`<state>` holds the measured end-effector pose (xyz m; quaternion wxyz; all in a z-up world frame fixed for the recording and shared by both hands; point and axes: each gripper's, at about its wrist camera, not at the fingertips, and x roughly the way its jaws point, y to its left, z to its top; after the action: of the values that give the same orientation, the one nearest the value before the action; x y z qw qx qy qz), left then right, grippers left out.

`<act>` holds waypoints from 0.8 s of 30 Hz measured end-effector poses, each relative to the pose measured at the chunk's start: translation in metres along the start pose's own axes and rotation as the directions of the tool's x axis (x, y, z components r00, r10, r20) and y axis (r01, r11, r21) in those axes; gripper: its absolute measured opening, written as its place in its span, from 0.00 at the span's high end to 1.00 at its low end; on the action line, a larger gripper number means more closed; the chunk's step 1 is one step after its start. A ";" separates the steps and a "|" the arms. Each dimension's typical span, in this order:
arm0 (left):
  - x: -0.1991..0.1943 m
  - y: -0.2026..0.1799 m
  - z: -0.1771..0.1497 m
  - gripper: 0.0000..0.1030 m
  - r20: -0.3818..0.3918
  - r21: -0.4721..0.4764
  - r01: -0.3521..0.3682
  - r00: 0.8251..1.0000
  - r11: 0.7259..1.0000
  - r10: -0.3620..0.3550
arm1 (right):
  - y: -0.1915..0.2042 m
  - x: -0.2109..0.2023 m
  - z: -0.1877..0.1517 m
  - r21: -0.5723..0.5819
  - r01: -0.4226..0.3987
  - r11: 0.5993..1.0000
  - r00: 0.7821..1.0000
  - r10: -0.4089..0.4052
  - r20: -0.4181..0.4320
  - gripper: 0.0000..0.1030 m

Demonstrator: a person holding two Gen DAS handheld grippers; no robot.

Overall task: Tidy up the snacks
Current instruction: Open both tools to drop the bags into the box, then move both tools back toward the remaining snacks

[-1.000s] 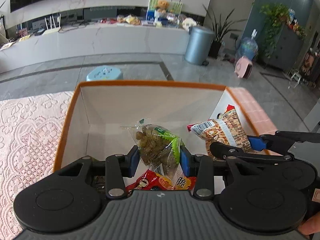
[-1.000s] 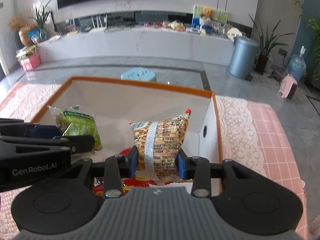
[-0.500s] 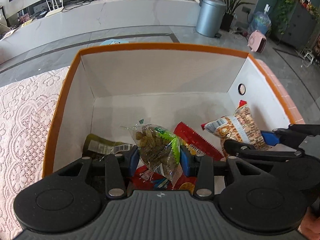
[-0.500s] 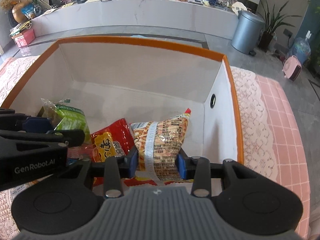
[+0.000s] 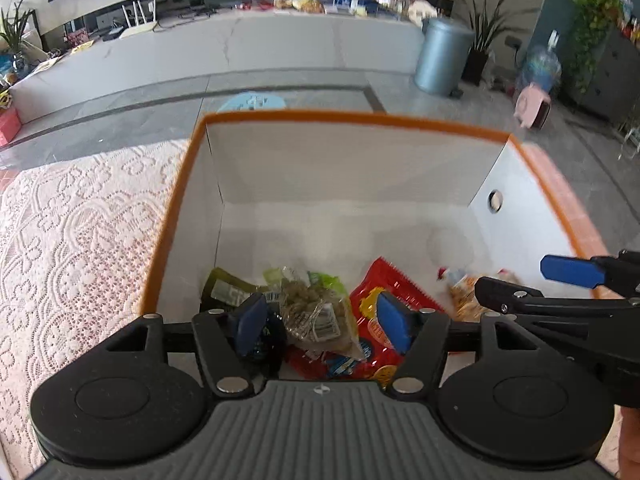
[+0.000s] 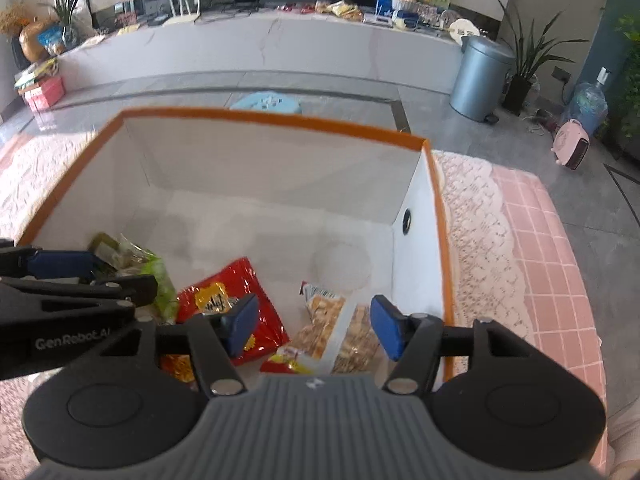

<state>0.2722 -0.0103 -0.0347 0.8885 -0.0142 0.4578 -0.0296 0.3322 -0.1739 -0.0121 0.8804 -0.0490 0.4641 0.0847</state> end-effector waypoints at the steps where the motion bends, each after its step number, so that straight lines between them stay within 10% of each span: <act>1: -0.006 0.000 0.000 0.28 0.017 -0.007 -0.001 1.000 1.000 0.001 | 0.000 -0.005 0.000 0.004 0.002 1.000 1.000 -0.002 0.011 0.41; 24: -0.152 -0.013 -0.053 0.27 0.339 -0.008 0.069 0.939 0.998 -0.062 | -0.015 -0.162 -0.070 0.128 -0.071 0.989 0.956 0.031 0.290 0.33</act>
<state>0.1401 -0.0129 0.0585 0.9522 -0.0430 0.2979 -0.0515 0.1883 -0.2168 0.0825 0.9372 0.0366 0.3371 0.0817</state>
